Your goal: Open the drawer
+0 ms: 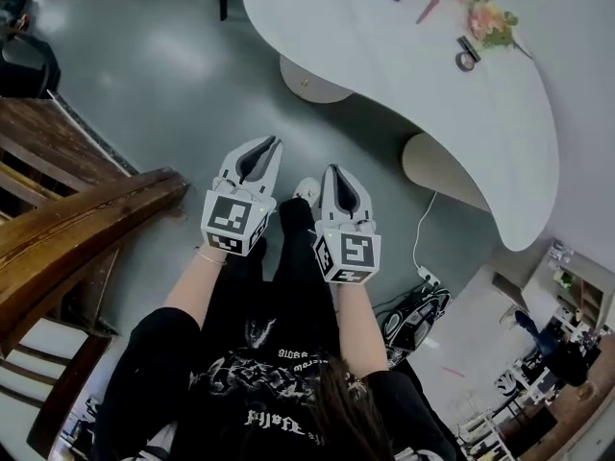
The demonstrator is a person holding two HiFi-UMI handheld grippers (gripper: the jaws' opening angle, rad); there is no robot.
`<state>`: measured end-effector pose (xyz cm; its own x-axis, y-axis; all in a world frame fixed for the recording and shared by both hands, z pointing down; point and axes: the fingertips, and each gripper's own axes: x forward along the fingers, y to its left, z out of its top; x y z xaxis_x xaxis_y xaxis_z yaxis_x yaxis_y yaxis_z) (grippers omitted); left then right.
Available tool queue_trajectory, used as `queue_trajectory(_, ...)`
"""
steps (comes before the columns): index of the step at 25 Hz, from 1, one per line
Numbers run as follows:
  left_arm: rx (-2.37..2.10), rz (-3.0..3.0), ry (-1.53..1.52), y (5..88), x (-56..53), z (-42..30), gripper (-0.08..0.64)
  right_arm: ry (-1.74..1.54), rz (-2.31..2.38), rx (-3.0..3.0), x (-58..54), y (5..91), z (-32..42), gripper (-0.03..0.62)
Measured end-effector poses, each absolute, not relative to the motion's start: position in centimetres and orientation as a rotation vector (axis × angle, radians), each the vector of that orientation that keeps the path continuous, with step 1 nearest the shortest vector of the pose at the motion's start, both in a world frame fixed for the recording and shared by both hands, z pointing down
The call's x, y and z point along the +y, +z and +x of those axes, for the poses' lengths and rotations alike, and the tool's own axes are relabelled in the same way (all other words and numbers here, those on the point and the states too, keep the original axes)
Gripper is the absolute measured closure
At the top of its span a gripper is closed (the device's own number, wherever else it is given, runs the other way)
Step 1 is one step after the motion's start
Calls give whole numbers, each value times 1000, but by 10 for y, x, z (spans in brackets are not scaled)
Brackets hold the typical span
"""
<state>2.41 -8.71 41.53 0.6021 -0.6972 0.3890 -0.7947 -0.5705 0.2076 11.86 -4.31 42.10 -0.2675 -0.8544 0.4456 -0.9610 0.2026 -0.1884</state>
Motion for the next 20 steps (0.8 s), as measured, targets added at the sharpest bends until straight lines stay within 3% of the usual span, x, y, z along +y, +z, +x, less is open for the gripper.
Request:
queue_trajectory(8, -1197, 2471, 355, 459, -114, 30, 525, 629, 1769, -2204, -61, 457, 119, 566)
queue_trajectory(11, -1180, 2479, 356, 476, -125, 33, 425, 621, 1774, -2199, -64, 470, 117, 566)
queue_trajectory(20, -1253, 2425, 368, 543, -161, 39, 344, 600, 1749, -2203, -75, 515, 109, 566)
